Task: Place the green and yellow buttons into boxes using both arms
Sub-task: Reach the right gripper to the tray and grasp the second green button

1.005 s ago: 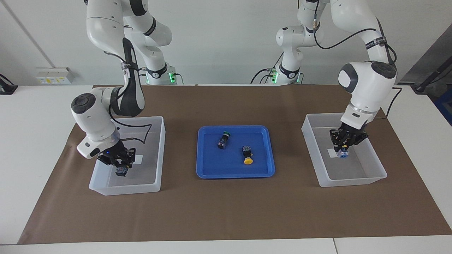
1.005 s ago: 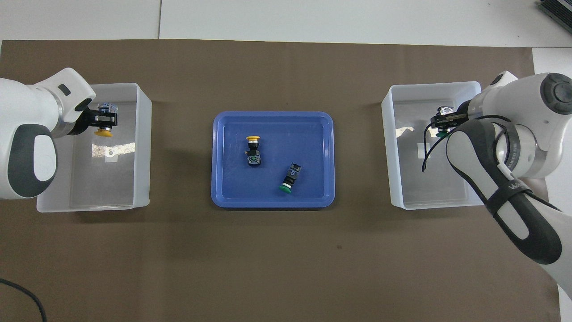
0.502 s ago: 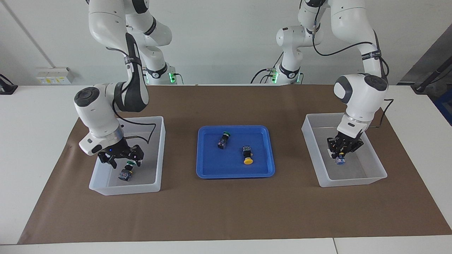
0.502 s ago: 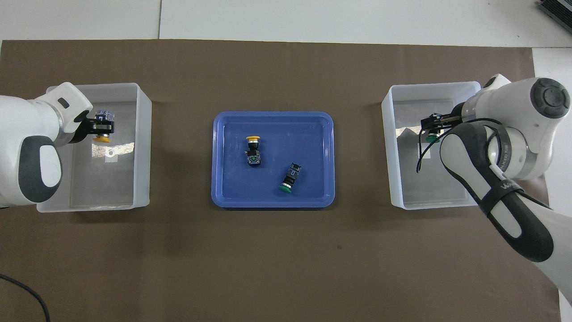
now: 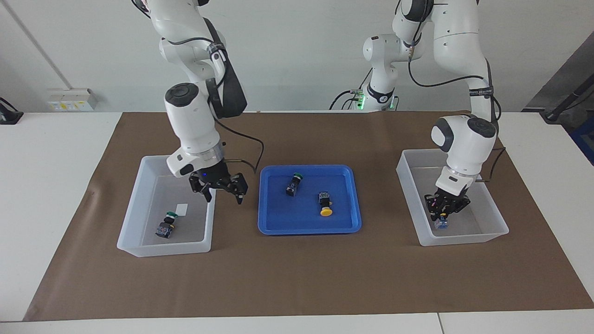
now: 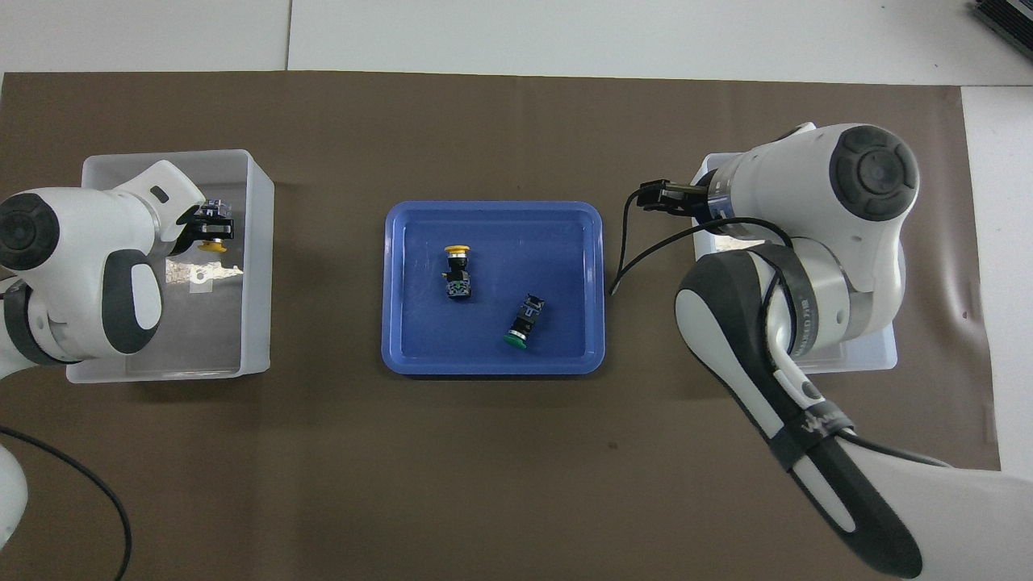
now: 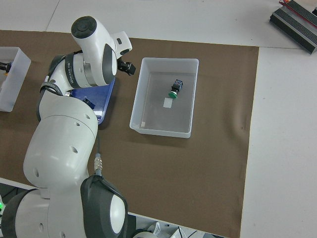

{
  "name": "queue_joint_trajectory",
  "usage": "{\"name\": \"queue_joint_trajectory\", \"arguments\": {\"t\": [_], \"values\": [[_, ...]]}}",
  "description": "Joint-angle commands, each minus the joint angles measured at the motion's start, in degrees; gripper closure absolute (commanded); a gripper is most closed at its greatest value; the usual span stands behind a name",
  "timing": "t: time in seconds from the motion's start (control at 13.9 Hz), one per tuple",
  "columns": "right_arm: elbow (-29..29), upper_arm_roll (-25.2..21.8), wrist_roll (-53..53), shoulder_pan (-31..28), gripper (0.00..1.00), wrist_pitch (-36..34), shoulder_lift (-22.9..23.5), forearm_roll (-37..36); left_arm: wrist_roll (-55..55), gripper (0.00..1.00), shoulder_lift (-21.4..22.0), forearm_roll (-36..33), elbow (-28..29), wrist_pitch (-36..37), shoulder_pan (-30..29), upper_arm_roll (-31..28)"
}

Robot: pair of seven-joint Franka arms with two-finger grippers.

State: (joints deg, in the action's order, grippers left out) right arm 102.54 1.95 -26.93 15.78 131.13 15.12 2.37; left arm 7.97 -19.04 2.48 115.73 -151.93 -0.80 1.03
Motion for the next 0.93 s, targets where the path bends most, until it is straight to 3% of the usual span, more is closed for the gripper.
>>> {"name": "queue_joint_trajectory", "arguments": {"t": [0.0, 0.07, 0.14, 0.43, 0.65, 0.72, 0.86], "values": [[0.2, 0.2, -5.6, 4.1, 0.00, 1.1, 1.7, 0.8, 1.0, 0.85, 0.0, 1.0, -1.0, -0.3, -0.1, 0.0], [0.6, 0.2, -9.7, 6.4, 0.00, 2.7, 2.4, 0.8, 1.0, 0.26, 0.1, 1.0, -1.5, -0.4, 0.0, 0.0], [0.9, 0.2, -13.7, 8.4, 0.00, 4.1, 3.3, 0.8, 1.2, 0.00, 0.4, 0.9, -1.6, -0.6, 0.2, -0.1], [1.3, 0.2, -17.5, 12.6, 0.00, 4.8, 5.2, 0.8, 1.1, 0.00, 4.2, 0.9, -3.5, 3.5, 0.2, -0.1], [2.4, 0.2, -19.0, 14.9, 0.00, 5.0, 6.5, 0.4, 0.8, 0.00, 7.3, 0.8, -7.1, 11.8, 0.4, 0.5], [3.0, 0.2, -19.0, 15.5, 0.02, 5.3, 6.6, 0.4, 0.4, 0.00, 7.5, 0.8, -8.8, 14.3, 0.7, 0.8], [5.4, 0.2, -19.0, 16.2, 0.17, 7.1, 6.9, -0.1, -1.0, 0.00, 7.4, 0.8, -10.4, 16.6, 2.4, 1.4]]}}
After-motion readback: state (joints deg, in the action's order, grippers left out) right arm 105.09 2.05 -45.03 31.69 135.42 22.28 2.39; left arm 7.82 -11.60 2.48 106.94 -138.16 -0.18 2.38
